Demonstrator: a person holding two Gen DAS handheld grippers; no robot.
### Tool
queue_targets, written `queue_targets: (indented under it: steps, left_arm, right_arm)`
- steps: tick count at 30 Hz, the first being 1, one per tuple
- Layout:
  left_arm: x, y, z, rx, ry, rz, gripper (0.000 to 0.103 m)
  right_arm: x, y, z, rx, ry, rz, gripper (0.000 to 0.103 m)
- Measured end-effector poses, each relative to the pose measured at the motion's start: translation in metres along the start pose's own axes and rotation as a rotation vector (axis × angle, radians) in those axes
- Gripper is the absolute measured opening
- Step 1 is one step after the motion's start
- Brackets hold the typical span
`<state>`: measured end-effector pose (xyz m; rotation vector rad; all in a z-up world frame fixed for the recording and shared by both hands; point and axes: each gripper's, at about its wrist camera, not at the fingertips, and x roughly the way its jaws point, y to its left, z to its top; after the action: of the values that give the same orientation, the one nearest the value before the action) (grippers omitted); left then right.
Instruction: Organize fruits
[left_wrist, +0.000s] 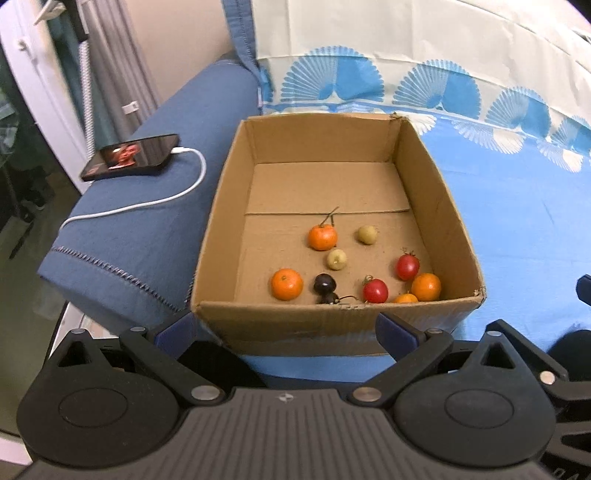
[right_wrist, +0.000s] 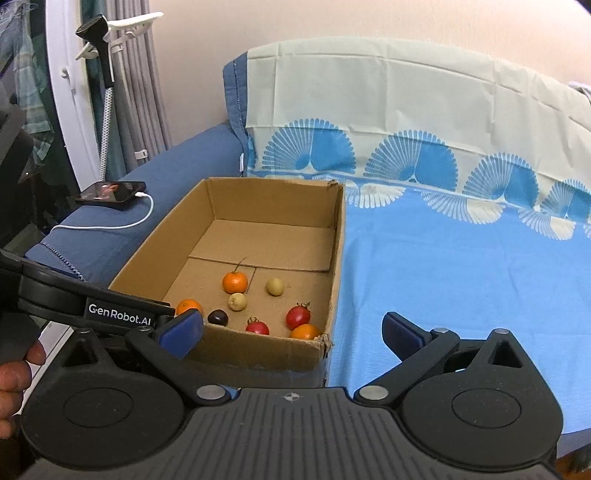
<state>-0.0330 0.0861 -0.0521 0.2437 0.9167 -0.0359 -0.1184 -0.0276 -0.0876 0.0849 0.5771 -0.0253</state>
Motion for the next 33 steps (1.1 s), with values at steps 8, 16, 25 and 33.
queue_targets:
  steps: [8, 16, 25, 33]
  left_arm:
    - [-0.018, 0.009, -0.005, -0.029, -0.042, 0.030, 0.103]
    - [-0.026, 0.008, -0.012, -0.015, -0.071, 0.047, 0.103]
    - [-0.026, 0.011, -0.015, -0.013, -0.067, 0.048, 0.103]
    - [-0.026, 0.012, -0.016, -0.016, -0.064, 0.049, 0.103]
  right_arm:
    - [-0.019, 0.003, -0.003, -0.010, -0.040, 0.005, 0.102]
    - [-0.027, 0.004, -0.005, -0.012, -0.061, 0.000, 0.102]
    - [-0.029, 0.007, -0.005, -0.020, -0.066, 0.004, 0.102]
    - [-0.029, 0.008, -0.006, -0.021, -0.067, 0.002, 0.102]
